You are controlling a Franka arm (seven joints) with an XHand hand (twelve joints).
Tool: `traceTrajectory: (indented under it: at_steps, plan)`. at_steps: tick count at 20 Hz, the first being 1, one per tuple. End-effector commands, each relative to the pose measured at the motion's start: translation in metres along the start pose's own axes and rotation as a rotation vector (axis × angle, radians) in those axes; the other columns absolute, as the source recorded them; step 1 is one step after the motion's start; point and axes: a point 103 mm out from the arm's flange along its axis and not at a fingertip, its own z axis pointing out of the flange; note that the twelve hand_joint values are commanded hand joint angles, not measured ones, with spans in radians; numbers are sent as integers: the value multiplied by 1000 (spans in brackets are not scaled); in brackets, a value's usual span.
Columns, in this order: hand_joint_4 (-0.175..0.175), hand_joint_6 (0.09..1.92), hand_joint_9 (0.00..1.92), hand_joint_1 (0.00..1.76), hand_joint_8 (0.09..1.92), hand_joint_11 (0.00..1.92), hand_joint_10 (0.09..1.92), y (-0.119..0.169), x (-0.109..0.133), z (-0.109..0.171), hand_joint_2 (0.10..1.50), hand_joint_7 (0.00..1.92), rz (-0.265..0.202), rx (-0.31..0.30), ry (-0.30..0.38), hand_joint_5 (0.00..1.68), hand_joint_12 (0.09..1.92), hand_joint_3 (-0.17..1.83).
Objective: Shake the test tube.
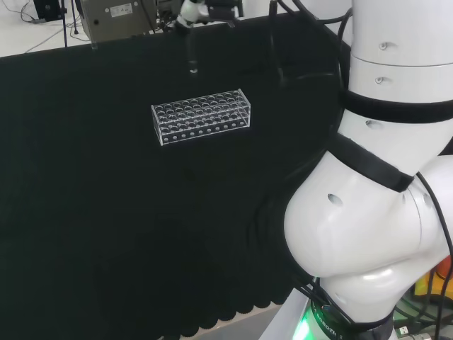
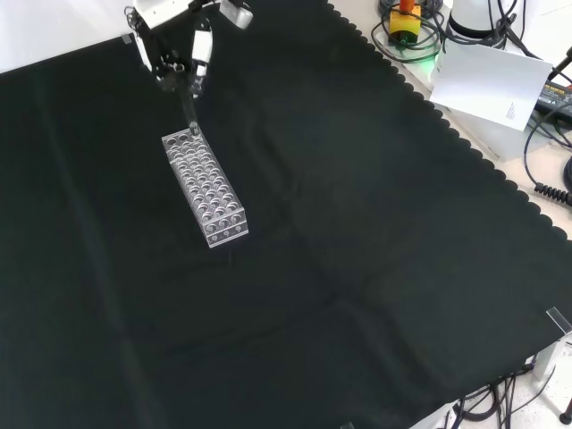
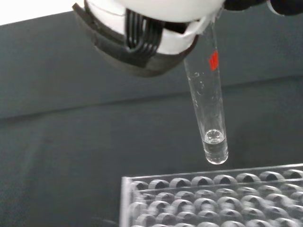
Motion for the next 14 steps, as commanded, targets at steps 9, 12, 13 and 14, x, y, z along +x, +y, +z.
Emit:
traceTrajectory:
  at_steps: [9,12,13,14]
  plan:
    - [-175,352,1785,1230,219,1415,190,13,92,6,659,1872,-187,3,81,1419,819,574]
    - [-175,352,1785,1230,218,1414,190,15,82,10,659,1872,-165,11,50,1419,819,574]
    - [-175,352,1785,1230,218,1414,190,16,75,11,658,1872,-150,17,41,1419,819,574]
    - [-175,352,1785,1230,218,1414,190,16,67,12,658,1872,-132,23,41,1419,819,574]
